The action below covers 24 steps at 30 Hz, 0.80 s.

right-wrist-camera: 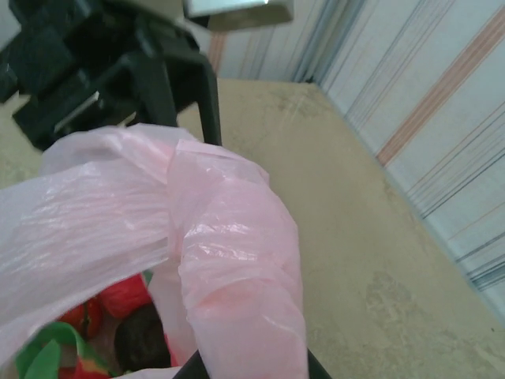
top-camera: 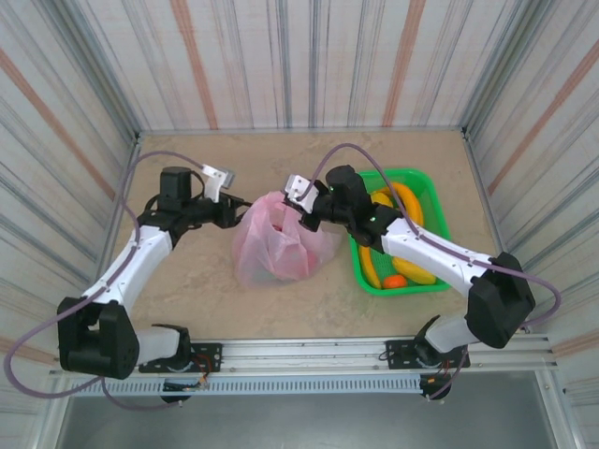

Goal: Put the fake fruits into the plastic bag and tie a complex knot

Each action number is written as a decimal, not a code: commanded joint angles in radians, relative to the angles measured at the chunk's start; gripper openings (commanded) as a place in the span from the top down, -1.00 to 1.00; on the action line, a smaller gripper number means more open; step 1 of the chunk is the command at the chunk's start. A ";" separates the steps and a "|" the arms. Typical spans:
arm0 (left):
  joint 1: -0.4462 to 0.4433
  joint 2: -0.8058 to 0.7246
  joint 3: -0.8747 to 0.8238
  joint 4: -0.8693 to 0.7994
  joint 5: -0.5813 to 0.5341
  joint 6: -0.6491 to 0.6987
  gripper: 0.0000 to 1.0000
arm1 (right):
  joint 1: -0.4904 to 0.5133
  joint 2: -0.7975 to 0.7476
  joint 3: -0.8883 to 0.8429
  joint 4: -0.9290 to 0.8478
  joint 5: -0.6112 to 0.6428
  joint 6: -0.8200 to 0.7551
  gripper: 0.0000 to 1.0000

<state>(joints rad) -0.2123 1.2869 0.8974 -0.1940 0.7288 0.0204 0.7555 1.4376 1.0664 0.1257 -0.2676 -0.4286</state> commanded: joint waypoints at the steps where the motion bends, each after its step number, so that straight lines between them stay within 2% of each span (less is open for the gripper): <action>1: -0.011 0.018 -0.034 0.107 0.066 -0.014 -0.07 | 0.006 -0.010 -0.025 0.100 0.005 0.045 1.00; 8: -0.028 0.034 -0.066 0.207 0.175 -0.028 -0.13 | -0.002 -0.017 -0.065 0.145 0.007 0.067 1.00; 16: -0.056 0.073 -0.056 0.265 0.230 -0.043 -0.14 | -0.010 -0.029 -0.103 0.189 -0.033 0.127 1.00; 24: -0.059 0.107 -0.060 0.360 0.263 -0.101 0.08 | -0.020 -0.046 -0.119 0.195 -0.077 0.179 1.00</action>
<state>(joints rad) -0.2642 1.3834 0.8387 0.0948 0.9447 -0.0505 0.7456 1.4258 0.9569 0.2893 -0.3080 -0.2996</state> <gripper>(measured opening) 0.473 0.049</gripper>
